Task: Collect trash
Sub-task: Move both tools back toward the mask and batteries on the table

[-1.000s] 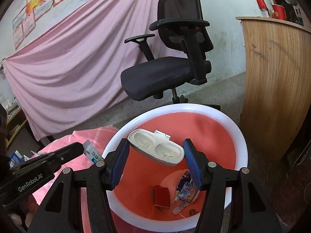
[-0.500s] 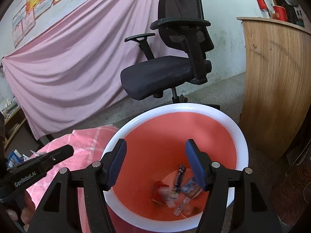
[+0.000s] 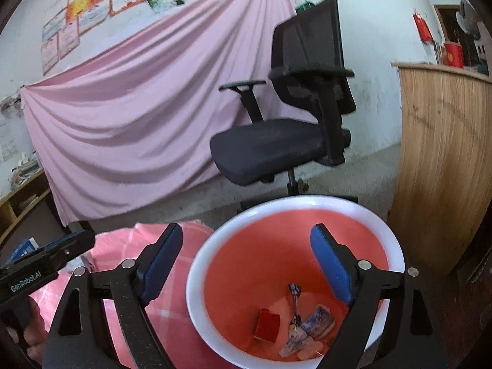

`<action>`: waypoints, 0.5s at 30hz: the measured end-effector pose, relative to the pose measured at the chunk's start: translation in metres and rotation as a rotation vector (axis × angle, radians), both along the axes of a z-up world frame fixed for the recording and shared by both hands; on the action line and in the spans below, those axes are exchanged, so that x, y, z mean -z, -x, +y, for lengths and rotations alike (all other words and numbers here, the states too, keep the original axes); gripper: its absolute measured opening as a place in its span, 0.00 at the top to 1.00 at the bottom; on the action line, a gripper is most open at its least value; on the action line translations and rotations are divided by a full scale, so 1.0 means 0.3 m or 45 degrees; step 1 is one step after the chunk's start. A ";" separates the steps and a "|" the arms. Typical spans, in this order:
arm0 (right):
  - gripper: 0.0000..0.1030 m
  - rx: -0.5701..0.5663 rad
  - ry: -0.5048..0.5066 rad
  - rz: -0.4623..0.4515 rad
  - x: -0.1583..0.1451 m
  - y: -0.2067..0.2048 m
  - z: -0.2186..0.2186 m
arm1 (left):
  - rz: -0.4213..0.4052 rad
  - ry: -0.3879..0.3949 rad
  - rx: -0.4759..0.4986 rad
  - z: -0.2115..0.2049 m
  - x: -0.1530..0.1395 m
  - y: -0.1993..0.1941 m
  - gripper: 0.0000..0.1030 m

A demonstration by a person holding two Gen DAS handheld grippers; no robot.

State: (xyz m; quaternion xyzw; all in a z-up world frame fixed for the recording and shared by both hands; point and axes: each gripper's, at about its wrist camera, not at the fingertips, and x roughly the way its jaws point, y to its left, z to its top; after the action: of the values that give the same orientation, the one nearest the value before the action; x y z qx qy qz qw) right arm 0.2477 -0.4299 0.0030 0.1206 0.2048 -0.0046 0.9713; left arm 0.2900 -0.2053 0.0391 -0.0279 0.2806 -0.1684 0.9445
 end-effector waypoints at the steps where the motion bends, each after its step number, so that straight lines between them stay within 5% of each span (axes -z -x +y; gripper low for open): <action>1: 0.11 -0.004 0.002 -0.033 -0.013 0.004 0.013 | -0.010 0.002 -0.018 0.020 -0.005 0.003 0.58; 6: 0.00 -0.054 0.023 -0.167 -0.059 0.029 0.072 | -0.111 0.018 -0.168 0.141 -0.035 0.037 0.05; 15: 0.00 -0.188 0.129 -0.373 -0.114 0.066 0.229 | -0.289 0.020 -0.319 0.312 -0.058 0.118 0.02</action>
State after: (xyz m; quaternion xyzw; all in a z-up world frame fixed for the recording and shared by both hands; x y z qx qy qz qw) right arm 0.2278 -0.3613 0.0372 0.0555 0.0689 0.0740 0.9933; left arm 0.2546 -0.1117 0.0566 -0.0510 0.1652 -0.0536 0.9835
